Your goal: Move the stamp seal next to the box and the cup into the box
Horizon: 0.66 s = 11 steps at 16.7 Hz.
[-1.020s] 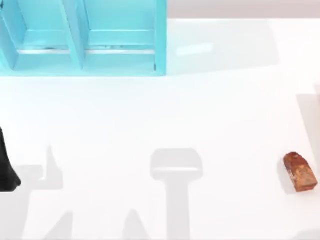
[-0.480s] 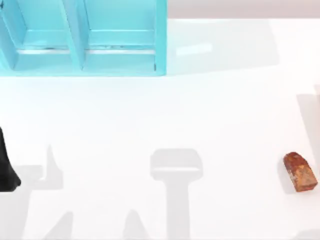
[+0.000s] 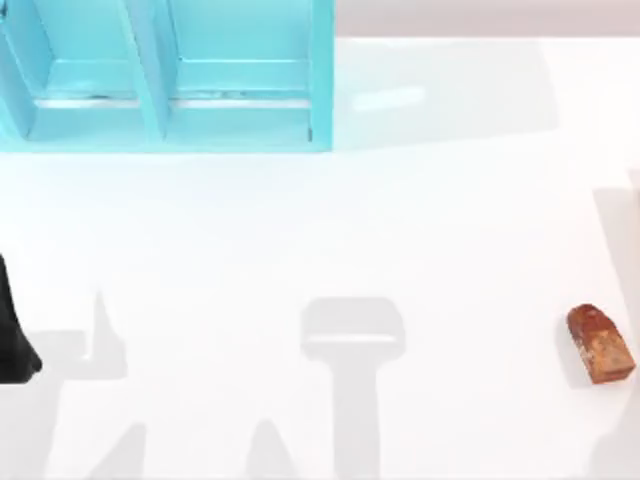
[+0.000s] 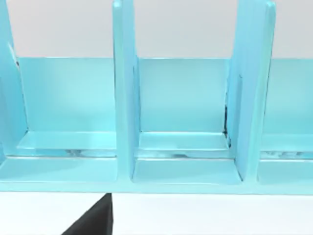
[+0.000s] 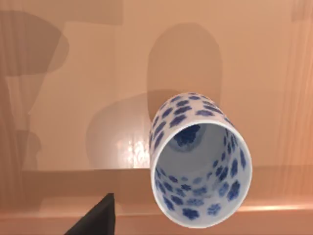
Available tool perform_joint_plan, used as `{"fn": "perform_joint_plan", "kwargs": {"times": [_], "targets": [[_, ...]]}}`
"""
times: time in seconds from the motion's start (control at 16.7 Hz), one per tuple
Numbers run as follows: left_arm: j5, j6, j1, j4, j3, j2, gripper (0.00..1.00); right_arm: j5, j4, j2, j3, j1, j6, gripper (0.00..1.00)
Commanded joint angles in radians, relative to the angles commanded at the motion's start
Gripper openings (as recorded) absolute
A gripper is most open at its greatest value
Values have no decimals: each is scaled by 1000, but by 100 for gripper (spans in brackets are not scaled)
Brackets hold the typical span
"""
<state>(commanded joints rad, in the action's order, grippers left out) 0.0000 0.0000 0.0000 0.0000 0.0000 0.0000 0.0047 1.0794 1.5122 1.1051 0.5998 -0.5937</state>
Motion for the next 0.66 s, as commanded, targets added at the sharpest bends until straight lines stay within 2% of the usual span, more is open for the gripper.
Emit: {"fn": "perform_joint_plan", "kwargs": {"times": [0.3, 0.66], "targets": [[0, 0, 0, 0, 0, 0, 100, 48, 176, -21, 104, 10, -3, 100], [0, 0, 0, 0, 0, 0, 100, -18, 261, -2, 176, 12, -8, 100]]}}
